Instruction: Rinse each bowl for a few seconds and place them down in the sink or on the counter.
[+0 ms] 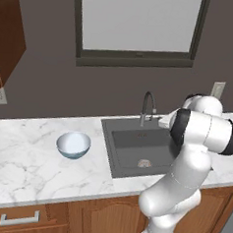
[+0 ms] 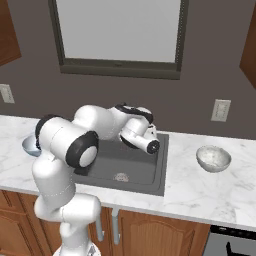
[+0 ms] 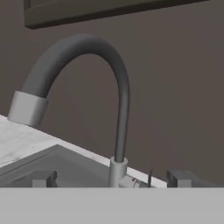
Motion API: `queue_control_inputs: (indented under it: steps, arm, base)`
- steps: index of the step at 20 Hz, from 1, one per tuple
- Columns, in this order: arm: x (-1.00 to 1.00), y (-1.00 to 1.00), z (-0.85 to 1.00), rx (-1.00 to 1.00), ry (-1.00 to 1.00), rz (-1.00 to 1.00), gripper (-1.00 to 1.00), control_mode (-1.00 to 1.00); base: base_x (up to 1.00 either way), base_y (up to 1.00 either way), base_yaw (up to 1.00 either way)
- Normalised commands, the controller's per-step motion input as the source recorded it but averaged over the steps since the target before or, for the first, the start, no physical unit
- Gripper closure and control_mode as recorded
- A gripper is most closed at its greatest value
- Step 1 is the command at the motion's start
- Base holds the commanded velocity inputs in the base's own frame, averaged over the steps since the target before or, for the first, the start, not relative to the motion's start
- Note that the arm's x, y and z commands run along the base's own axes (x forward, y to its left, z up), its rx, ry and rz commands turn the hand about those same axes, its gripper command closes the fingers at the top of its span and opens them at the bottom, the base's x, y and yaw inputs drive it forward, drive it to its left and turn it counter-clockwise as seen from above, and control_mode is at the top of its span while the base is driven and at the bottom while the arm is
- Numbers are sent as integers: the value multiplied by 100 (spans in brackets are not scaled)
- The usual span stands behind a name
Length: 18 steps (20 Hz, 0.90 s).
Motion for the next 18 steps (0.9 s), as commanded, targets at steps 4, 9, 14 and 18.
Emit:
queue_control_inputs:
  steps: [4,9,14,18]
  arm:
    - [25,0,-5,0,0,0,-100,-100]
    - [20,1,-11,0,-1,0,-100,-100]
    - [17,4,-13,0,-2,0,-100,-100]
    - [15,3,-13,0,-2,0,-100,-100]
  base:
    - [0,0,0]
    - [0,0,0]
    - [0,0,0]
    - [0,0,0]
